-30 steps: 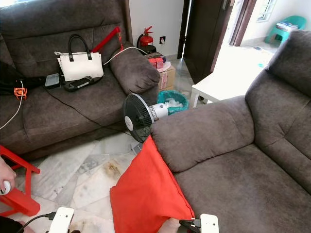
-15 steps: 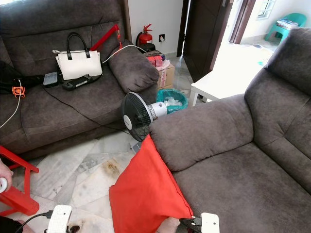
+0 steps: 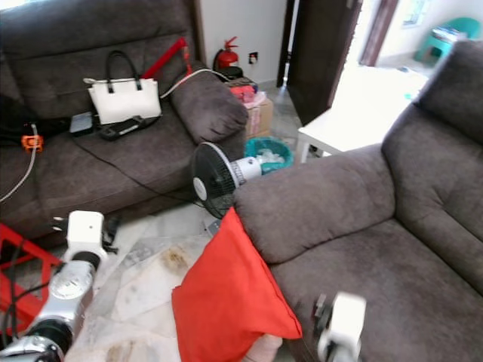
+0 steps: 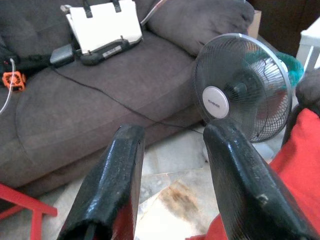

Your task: Move the pillow to the sofa from floor

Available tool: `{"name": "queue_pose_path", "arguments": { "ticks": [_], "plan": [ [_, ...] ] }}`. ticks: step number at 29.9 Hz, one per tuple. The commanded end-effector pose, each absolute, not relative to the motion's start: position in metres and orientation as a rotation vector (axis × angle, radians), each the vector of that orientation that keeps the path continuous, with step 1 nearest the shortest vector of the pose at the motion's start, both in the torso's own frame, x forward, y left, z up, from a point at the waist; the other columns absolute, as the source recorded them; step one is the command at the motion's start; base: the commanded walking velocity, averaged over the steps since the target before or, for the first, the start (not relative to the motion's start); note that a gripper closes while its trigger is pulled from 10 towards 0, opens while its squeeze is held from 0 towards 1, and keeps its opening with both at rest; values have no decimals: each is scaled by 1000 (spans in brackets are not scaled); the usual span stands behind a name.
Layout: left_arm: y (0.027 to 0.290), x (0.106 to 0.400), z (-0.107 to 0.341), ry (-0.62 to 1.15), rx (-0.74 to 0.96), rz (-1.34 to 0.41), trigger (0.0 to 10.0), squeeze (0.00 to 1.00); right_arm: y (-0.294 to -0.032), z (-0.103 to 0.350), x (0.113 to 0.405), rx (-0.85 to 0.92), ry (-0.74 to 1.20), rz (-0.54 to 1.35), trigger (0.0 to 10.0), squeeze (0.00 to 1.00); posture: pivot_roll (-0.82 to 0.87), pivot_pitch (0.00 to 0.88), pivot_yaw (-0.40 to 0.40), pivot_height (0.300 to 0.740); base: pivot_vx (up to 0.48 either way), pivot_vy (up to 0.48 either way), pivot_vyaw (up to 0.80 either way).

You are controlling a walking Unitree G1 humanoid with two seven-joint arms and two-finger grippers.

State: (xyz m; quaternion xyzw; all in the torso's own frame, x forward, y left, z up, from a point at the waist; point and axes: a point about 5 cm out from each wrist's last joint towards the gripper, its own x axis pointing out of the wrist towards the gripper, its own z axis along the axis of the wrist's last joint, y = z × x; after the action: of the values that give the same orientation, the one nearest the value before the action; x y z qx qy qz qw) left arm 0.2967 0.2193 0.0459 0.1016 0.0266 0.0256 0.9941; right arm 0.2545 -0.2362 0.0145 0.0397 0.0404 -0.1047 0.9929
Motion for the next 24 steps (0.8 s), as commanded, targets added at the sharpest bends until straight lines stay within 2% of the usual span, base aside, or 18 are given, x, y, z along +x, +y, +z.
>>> {"name": "queue_pose_path", "arguments": {
  "ticks": [1,9,15,24],
  "plan": [
    [220,300,63,-49,231,37,10000,0,-229,4,241,105,96,-208,10000,0,48,0,-16,740,0,0,0],
    [208,283,84,-179,241,-8,10000,0,-221,19,227,68,2,-164,10000,0,58,0,-21,740,0,0,0],
    [215,260,70,-114,281,-10,10000,0,-225,22,209,32,-3,-174,10000,0,46,0,-23,740,0,0,0],
    [203,272,80,-121,260,-23,10000,0,-226,26,215,35,19,-171,10000,0,42,0,-27,740,0,0,0]
  ]
}}
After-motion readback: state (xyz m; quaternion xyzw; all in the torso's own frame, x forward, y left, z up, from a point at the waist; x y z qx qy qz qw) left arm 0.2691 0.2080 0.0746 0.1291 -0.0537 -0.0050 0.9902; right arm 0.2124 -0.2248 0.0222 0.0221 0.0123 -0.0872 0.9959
